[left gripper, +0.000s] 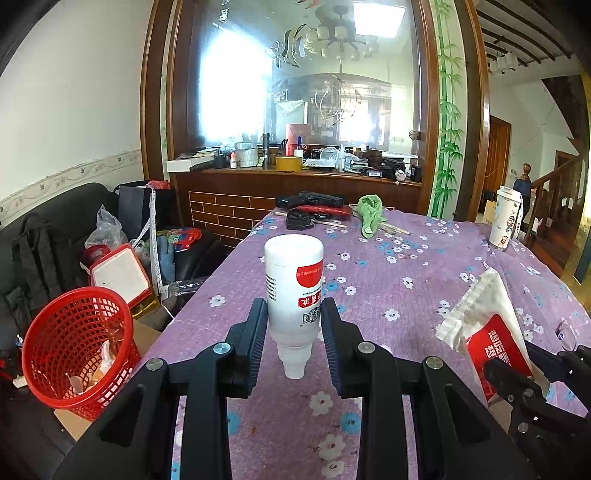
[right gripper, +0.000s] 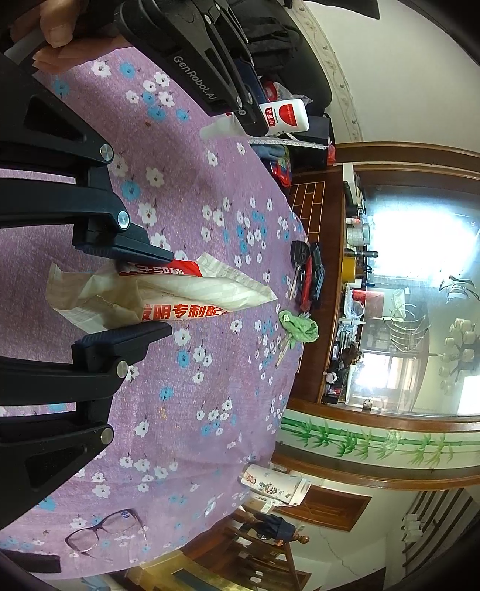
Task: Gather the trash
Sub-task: 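Carry the bottle and wrapper over the red wastebasket with both grippers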
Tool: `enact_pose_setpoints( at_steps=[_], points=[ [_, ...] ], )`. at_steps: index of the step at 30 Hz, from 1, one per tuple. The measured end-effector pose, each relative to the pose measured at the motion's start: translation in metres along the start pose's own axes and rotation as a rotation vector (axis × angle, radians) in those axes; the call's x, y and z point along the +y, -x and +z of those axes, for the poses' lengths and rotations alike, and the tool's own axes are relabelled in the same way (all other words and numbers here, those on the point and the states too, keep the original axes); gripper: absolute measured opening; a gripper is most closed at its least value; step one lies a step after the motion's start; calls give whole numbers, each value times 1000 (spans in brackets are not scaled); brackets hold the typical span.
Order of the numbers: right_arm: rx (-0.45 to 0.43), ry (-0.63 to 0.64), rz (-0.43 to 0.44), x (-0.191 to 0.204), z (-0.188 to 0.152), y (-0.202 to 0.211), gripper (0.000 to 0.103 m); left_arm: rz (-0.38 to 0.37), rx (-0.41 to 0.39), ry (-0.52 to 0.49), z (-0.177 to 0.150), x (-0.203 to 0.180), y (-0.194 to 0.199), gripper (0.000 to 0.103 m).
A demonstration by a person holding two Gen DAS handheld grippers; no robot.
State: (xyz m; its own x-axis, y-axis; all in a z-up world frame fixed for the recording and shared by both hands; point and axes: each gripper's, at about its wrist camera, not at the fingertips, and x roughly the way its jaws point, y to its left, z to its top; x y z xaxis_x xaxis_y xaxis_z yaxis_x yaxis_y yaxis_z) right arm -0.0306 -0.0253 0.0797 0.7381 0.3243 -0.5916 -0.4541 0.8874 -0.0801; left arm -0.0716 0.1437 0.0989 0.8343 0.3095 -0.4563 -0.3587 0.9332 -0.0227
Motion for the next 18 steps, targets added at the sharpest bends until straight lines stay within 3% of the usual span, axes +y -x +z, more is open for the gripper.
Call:
enact_pose_setpoints(
  at_steps=[18],
  points=[
    [41, 5, 86, 38, 8, 5, 34, 9, 7, 40, -12, 49, 25, 29]
  ],
)
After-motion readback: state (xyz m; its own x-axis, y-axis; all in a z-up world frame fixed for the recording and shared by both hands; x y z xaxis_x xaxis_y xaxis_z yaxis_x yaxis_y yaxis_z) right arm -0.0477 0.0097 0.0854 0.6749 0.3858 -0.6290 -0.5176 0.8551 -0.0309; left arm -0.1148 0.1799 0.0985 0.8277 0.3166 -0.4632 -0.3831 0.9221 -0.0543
